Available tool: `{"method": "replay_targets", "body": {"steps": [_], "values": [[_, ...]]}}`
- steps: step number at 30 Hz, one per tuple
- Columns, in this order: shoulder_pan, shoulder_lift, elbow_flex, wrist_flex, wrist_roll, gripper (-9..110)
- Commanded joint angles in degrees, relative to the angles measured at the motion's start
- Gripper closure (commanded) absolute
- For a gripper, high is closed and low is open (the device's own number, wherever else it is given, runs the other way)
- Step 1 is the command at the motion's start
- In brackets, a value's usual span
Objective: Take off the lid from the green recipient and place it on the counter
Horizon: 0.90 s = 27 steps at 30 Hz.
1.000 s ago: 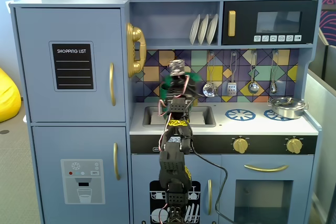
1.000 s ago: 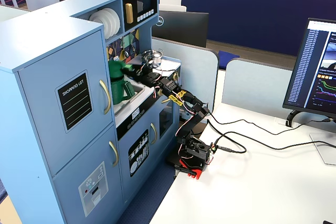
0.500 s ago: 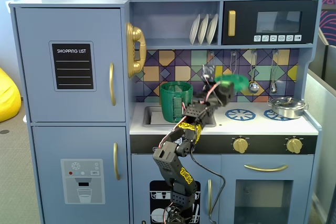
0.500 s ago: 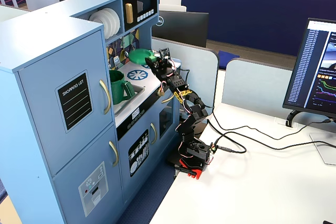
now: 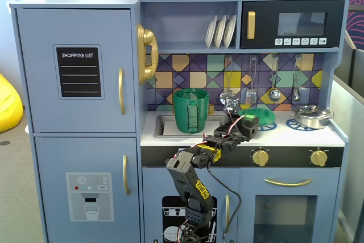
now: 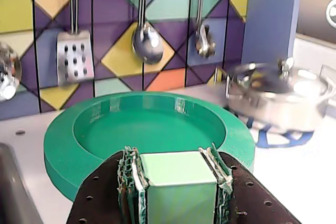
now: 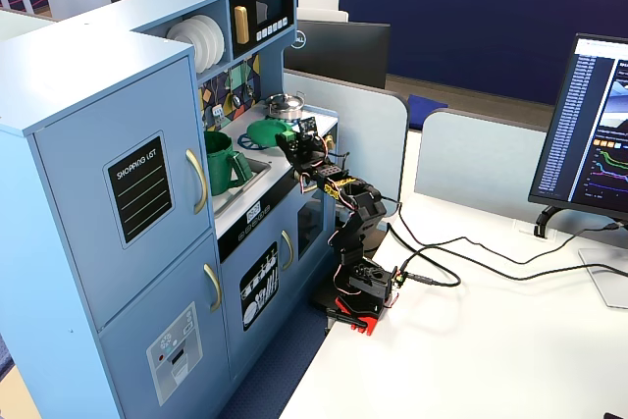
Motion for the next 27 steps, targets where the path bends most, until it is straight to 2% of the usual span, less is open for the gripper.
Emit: {"method": "replay_targets", "body": {"steps": [1,24,25,27], "values": [[1.32,-1.32,0.62,-5.89,0.18,101],[2.81,-6.42,4.31,-8.44,0.79,101],[2.81,-6.42,4.48,-8.53,0.97,100],[3.08,-6.15,4.48,-8.53,2.37,90]]}}
